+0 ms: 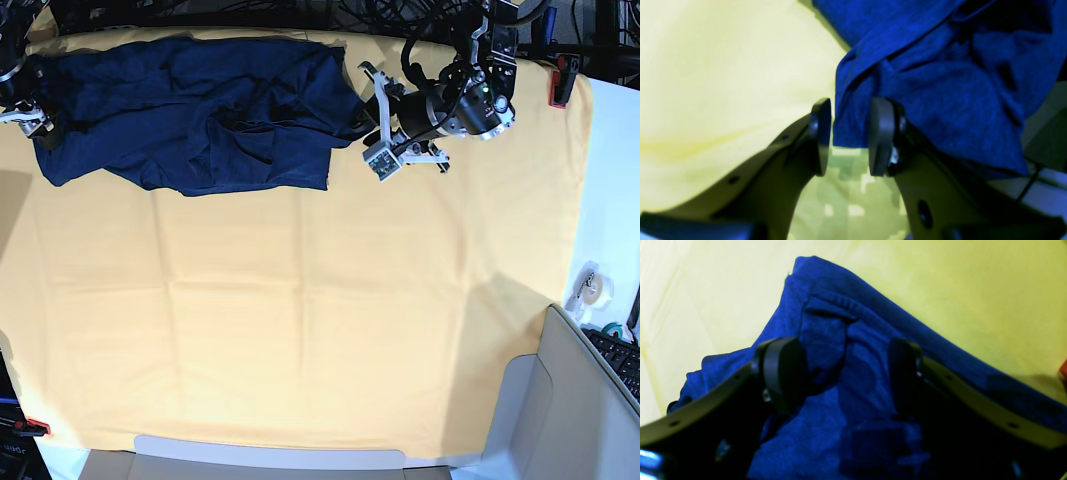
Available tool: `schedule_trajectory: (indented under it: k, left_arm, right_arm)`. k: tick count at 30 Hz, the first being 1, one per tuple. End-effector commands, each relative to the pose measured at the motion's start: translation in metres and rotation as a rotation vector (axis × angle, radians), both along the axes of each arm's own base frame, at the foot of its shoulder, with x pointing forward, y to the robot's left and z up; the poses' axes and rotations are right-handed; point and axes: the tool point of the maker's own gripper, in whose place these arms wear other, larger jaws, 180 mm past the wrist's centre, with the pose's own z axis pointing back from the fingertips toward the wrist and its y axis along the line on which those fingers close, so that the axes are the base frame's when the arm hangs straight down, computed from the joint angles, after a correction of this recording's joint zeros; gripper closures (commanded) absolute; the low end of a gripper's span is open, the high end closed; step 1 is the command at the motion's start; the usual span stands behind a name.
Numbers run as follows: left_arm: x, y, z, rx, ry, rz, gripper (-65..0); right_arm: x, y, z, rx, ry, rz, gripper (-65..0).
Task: Fold the T-shirt properly
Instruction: 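Release and regrasp the folded shirt end with the left gripper, then push the folded end further toward the right gripper with the left gripper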
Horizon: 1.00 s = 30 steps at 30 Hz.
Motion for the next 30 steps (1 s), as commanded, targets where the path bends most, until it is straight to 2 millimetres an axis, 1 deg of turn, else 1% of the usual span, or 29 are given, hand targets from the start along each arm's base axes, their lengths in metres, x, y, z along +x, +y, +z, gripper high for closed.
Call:
schedule_trajectory:
  k: [1,5,7,9,11,13,15,19,22,25,30]
  left_arm:
    - [0.009,-0.004,0.009,-0.026,-0.032,0.002,-19.2]
    - [0.017,-0.002,0.000,-0.024,-0.007,0.009,-19.2]
    - [0.019,-0.002,-0.002,-0.024,-0.002,0.010,-19.0]
    - [0.021,-0.002,0.000,-0.024,-0.013,0.005,-18.4]
    - [0.021,-0.002,0.000,-0.024,-0.012,0.003,-14.1]
    - [0.020,-0.003,0.001,-0.026,-0.013,0.001,-6.8]
    - [0.018,-0.006,0.005,-0.026,-0.025,-0.011,0.0]
    - [0.010,-0.030,0.030,-0.044,-0.099,-0.102,-0.1]
    - [-0.007,-0.048,0.033,-0.067,-0.094,-0.161,-0.1]
    - [-0.023,-0.073,0.034,-0.097,-0.086,-0.245,-0.1]
    - [-0.064,-0.116,0.038,-0.148,-0.061,-0.421,-0.1]
  right_arm:
    - [0.007,-0.005,0.014,-0.030,-0.039,0.015,-40.2]
    - [0.007,-0.005,0.014,-0.030,-0.039,0.015,-40.2]
    - [0.007,-0.005,0.014,-0.030,-0.039,0.015,-40.2]
    - [0.007,-0.005,0.014,-0.030,-0.039,0.015,-40.2]
    - [0.007,-0.005,0.014,-0.030,-0.039,0.015,-40.2]
    - [0.007,-0.005,0.014,-0.030,-0.039,0.015,-40.2]
    - [0.007,-0.005,0.014,-0.030,-0.039,0.015,-40.2]
    - [0.008,-0.005,0.014,-0.032,-0.039,0.016,-40.2]
    - [0.008,-0.005,0.014,-0.032,-0.039,0.016,-40.2]
    - [0.007,-0.005,0.014,-0.031,-0.038,0.015,-40.2]
    - [0.004,-0.011,0.004,-0.009,-0.019,-0.009,-40.2]
